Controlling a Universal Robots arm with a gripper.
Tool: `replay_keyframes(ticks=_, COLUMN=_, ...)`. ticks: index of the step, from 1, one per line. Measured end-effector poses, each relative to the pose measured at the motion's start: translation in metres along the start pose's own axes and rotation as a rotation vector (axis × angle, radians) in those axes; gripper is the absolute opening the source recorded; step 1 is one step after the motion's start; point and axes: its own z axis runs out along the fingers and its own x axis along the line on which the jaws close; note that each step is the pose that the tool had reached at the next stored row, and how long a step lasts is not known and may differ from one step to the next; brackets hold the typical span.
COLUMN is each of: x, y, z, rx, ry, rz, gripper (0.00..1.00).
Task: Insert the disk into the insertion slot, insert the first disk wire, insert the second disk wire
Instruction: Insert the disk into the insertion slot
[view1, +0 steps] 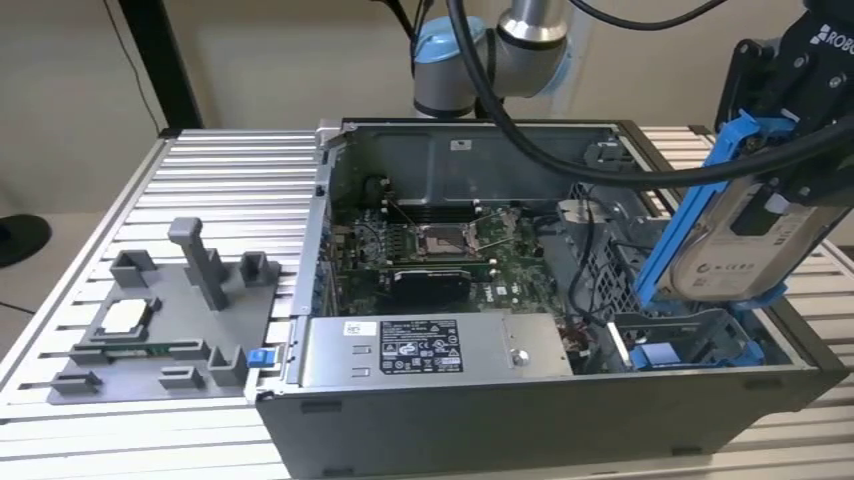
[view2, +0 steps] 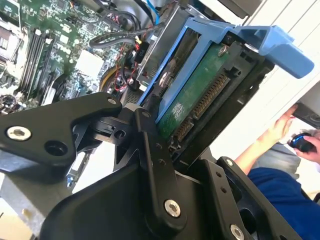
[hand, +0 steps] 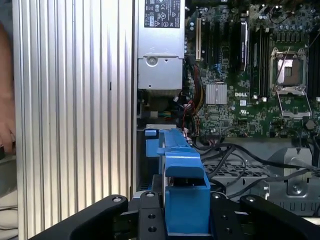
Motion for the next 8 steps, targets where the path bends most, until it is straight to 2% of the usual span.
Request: replay_keyframes(ticks=8, x=0.0, y=-0.0001, z=0.0039, rx=-0.0066, ry=0.0001, rz=0.0, gripper=0.0)
